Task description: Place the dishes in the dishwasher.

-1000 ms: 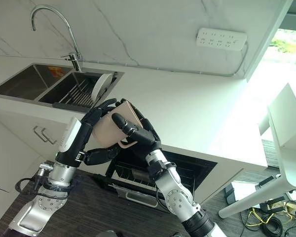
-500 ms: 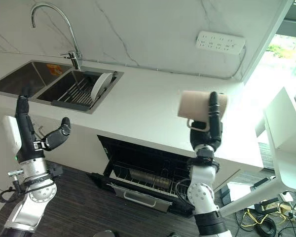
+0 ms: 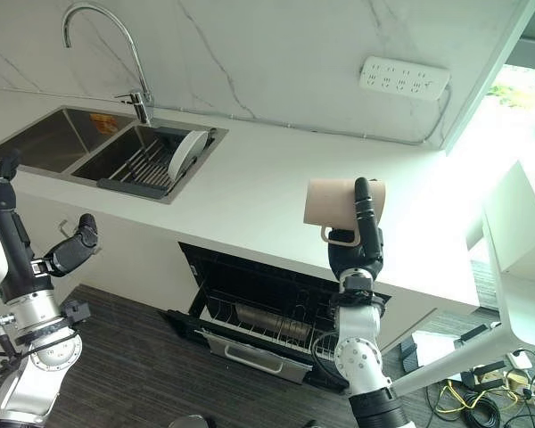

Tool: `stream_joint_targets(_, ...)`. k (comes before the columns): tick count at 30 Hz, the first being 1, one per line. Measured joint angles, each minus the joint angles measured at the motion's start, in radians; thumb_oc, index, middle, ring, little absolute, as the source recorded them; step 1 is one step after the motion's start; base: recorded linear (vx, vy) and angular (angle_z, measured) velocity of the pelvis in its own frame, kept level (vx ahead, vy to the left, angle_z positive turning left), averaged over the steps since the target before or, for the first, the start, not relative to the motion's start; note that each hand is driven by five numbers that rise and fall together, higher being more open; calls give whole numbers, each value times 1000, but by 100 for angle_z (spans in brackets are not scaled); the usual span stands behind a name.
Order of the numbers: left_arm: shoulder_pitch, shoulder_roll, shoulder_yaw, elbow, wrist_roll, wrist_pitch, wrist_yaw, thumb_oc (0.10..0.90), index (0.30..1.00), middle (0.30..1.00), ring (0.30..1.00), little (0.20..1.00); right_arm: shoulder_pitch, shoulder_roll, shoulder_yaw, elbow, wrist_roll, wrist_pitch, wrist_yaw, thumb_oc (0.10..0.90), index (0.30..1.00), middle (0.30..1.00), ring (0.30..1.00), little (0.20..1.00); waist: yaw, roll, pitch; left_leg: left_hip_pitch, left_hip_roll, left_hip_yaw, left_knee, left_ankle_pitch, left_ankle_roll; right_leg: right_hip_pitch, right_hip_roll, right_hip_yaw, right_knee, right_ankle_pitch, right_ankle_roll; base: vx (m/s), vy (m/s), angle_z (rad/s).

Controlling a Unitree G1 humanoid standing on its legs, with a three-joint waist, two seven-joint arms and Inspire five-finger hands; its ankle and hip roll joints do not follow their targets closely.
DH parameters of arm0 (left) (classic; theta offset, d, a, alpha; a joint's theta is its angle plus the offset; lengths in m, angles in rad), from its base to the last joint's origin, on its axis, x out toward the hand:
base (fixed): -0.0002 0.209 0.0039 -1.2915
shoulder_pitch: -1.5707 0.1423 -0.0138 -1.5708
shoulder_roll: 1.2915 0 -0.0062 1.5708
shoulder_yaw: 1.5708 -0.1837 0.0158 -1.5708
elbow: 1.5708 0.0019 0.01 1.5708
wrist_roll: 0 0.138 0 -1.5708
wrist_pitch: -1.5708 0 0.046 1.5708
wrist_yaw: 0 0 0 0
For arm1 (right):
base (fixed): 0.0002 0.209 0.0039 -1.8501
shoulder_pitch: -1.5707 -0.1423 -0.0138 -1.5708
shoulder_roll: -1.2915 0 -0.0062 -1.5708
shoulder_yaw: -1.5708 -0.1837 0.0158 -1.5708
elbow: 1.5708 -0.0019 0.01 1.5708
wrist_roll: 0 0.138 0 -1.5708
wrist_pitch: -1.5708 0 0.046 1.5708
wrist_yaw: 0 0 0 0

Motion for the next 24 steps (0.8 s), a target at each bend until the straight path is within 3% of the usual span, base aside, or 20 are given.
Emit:
stream_joint_targets(2,2,0,-4,0,-56,-52,-97,800,900,900,900,900,27,-1,3,0,-7,44,6,400,300,300,300,300,-2,0,0,0,0,1,0,0,0,-1,0,0,0,0,0,10,41,-1)
stream_joint_targets(3,2,0,-25,-2,-140,-105,-259,800,900,900,900,900,70,-2,3,0,-31,112,15,400,300,300,300,300,-6,0,0,0,0,3,0,0,0,-2,0,2,-2,0,1,6,48,-3)
stream_joint_targets(4,6,1,-38,-5,-190,-124,-344,800,900,900,900,900,95,-2,-1,1,-41,152,31,400,300,300,300,300,-10,0,0,1,-1,4,0,0,0,-4,0,3,-3,1,1,3,49,-3)
stream_joint_targets(9,70,-1,-80,-5,-478,-169,-712,800,900,900,900,900,228,-8,4,1,-127,340,156,400,300,300,300,300,-67,-2,1,0,2,34,-4,-1,0,-33,7,32,-3,6,-2,-3,46,-15)
stream_joint_targets(15,123,10,-69,92,-483,-253,-836,800,900,900,900,900,286,-104,-1,2,-246,484,307,400,300,300,300,300,-108,-3,1,8,3,53,-7,-6,4,-37,13,54,-12,12,4,-12,32,-13)
stream_joint_targets(18,143,29,-69,117,-444,-300,-852,800,900,900,900,900,291,-111,-2,4,-264,522,343,400,300,300,300,300,-111,-3,1,14,3,60,-6,-10,8,-39,15,62,-19,19,7,11,27,-8)
stream_joint_targets(24,144,142,-81,135,-335,-395,-869,800,900,900,900,900,323,-121,1,53,-327,566,399,400,300,300,300,300,-114,-6,-1,15,2,76,-4,-15,9,-45,16,82,-23,25,8,17,22,-8)
